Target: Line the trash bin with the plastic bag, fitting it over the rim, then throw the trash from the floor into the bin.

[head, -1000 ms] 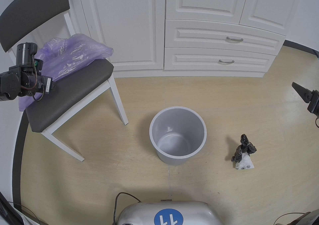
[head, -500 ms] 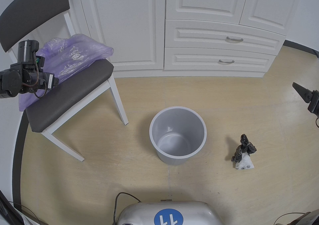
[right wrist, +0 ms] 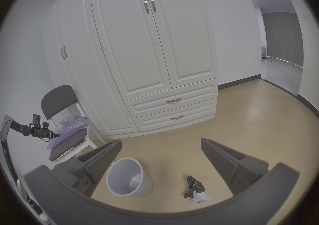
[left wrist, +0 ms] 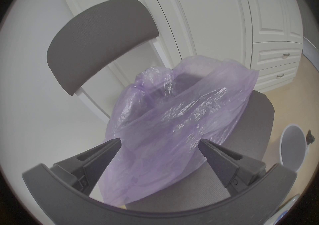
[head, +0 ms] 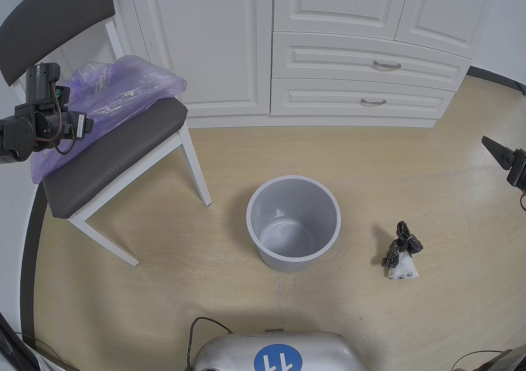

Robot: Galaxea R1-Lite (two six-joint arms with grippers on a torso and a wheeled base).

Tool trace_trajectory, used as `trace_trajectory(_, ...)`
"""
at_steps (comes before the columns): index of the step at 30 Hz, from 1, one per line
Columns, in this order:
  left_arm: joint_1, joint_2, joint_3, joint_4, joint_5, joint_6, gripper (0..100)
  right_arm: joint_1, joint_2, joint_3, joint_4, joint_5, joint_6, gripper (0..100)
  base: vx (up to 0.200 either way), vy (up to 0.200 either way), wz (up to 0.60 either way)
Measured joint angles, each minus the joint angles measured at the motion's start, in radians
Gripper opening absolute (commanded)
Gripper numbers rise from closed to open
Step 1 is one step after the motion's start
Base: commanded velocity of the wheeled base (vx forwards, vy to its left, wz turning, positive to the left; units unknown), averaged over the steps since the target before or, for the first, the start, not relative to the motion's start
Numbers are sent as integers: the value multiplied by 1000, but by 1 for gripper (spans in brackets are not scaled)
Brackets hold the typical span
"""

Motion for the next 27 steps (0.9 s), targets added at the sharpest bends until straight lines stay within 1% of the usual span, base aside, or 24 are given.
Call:
trace_trajectory(3, -8, 2, 26, -74, 2, 16, 100, 0, 0, 0, 0, 0, 0, 100, 0, 0, 0)
trace_trajectory(8, -26, 5, 88, -189, 5, 81, 100, 1, 0, -1, 0, 0, 0, 100, 0, 0, 0)
trace_trajectory(12, -41, 10, 112, -196, 4, 99, 100, 1, 0, -1, 0, 0, 0, 100, 0, 0, 0)
trace_trajectory(19, -48, 40, 107, -207, 5, 99, 100, 0, 0, -1, 0, 2, 1, 100, 0, 0, 0)
trace_trajectory(27, -54, 76, 49, -207, 6, 99, 100, 0, 0, -1, 0, 2, 1, 100, 0, 0, 0)
